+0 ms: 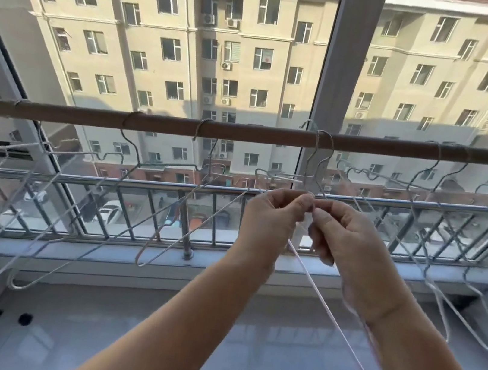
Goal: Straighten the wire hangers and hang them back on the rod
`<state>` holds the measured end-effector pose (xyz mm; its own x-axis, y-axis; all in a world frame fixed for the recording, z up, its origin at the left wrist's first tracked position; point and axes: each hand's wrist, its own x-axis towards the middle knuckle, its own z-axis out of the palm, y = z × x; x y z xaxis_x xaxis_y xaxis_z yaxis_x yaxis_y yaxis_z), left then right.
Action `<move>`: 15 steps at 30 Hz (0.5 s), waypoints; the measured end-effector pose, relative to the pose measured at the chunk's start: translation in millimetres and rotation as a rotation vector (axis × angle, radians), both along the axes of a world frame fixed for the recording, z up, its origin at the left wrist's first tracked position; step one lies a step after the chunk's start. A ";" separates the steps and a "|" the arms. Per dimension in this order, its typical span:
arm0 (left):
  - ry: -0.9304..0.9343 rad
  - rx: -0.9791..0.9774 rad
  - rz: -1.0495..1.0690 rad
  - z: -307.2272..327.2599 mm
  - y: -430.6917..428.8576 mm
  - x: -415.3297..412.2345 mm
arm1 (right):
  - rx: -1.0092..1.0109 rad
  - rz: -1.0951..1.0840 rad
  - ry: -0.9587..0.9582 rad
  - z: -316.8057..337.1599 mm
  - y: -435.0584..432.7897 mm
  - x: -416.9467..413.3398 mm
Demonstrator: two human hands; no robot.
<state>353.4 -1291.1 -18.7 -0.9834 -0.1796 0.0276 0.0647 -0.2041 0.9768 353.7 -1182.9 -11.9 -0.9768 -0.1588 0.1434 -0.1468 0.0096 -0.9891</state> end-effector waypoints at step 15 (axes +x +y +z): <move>-0.066 -0.131 0.169 -2.1 -32.5 -13.1 | -0.089 0.010 -0.186 -10.9 -18.0 -54.5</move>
